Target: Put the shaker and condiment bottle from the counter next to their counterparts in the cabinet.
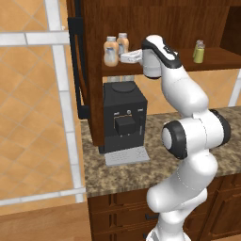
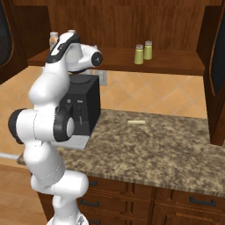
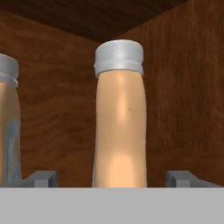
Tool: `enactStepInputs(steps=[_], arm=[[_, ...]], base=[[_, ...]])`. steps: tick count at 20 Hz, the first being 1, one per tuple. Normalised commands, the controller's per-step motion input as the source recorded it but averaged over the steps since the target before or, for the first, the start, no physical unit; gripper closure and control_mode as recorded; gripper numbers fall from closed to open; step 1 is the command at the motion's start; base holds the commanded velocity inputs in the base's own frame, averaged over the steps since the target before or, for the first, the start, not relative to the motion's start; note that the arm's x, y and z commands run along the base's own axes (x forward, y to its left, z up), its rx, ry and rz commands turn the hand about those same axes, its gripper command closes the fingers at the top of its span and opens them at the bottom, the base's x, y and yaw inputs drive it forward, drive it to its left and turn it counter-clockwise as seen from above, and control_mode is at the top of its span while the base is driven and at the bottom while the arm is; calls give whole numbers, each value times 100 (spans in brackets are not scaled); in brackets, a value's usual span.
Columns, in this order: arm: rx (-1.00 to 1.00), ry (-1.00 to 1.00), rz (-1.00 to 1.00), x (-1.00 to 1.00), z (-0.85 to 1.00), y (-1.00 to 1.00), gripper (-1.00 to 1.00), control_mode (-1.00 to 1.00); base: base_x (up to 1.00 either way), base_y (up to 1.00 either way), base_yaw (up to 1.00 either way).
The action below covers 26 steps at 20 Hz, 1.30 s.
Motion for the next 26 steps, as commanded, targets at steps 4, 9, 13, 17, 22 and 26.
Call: enactStepInputs(steps=[4,9,13,17,22,26], arm=[[6,0,0,-13,7,-4,-100,-100],[9,0,0,-6,27,-17,-100,-100],[8,0,0,-9,17,-21,-100,-100],[7,0,1,-21,3,-22,-100,-100],[6,5,11,-63,0,-6,-100,-100],[12,12,15,-75,0,-8,-100,-100]], base=[[0,0,0],[0,0,0],[0,0,0],[0,0,0],[0,0,0],[0,0,0]])
